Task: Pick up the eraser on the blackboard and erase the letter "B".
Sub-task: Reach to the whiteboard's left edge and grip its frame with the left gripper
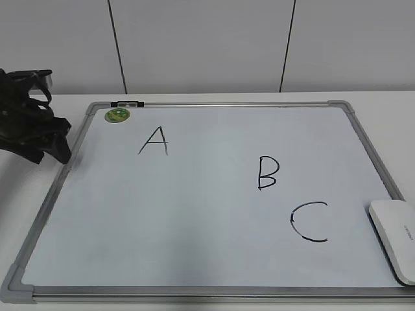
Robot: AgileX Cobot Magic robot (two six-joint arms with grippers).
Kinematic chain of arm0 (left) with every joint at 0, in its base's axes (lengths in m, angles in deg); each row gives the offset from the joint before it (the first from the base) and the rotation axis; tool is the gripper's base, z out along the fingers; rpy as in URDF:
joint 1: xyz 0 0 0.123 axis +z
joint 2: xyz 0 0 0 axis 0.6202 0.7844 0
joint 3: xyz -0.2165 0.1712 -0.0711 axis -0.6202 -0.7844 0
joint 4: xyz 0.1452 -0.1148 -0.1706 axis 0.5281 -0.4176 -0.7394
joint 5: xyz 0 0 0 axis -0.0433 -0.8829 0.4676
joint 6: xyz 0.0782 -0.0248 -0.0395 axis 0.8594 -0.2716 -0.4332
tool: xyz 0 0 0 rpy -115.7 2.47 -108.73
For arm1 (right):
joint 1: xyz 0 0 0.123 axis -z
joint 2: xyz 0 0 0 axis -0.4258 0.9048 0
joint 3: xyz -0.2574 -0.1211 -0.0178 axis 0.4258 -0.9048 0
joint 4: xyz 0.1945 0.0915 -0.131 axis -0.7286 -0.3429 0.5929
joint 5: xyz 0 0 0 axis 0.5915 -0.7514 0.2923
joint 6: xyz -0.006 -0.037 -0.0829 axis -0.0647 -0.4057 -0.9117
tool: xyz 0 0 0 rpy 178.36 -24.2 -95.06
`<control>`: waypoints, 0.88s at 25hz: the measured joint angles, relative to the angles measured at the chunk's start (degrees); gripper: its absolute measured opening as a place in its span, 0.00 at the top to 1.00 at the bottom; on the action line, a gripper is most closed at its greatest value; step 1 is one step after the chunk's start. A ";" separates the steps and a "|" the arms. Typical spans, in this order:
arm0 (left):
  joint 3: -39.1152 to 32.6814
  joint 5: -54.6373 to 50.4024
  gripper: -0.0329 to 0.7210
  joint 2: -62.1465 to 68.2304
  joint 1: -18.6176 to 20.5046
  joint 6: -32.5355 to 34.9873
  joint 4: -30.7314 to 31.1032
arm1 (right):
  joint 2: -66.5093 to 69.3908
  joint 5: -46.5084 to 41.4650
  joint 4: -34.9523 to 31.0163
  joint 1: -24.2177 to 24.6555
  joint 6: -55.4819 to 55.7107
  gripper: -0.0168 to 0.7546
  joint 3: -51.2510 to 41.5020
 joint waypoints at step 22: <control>2.50 -1.36 0.52 6.60 2.61 1.94 -2.54 | 0.00 0.00 0.00 0.00 0.00 0.22 0.00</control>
